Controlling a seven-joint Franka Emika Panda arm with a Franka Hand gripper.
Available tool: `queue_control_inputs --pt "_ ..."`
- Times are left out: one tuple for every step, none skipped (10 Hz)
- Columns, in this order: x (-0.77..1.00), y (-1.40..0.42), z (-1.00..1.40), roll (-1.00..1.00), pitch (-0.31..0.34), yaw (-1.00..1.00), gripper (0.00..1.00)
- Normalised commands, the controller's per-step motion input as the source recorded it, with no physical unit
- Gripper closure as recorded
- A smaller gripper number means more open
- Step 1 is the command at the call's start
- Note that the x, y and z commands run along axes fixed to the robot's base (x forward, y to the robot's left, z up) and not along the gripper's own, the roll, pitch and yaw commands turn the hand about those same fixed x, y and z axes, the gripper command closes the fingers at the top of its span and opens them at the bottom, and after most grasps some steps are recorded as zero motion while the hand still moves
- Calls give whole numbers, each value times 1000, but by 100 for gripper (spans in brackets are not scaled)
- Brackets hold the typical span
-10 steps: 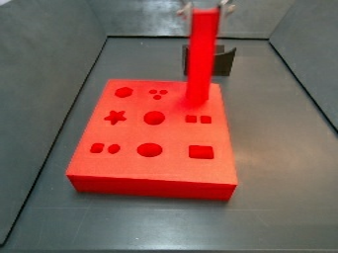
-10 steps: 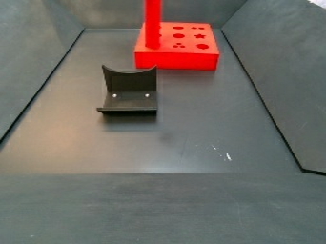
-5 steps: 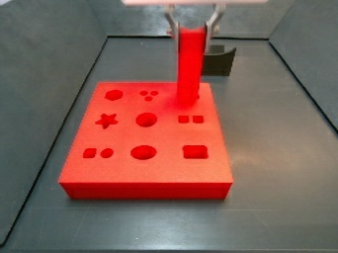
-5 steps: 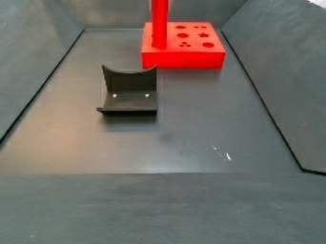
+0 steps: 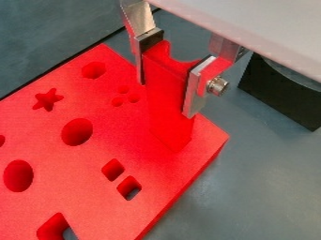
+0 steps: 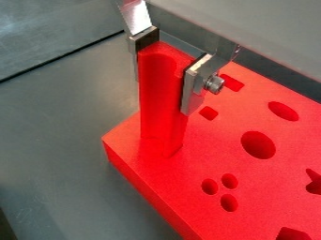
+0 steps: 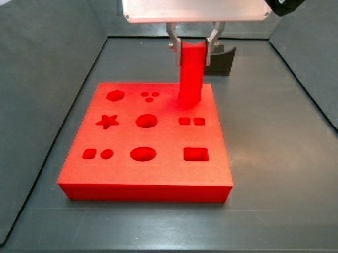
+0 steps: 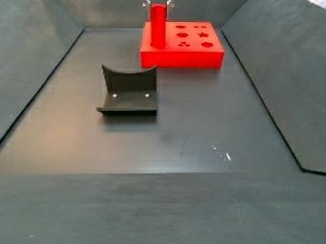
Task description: Insert the arch object.
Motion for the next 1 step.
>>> queue_control_inputs --pt "0 0 0 0 0 0 100"
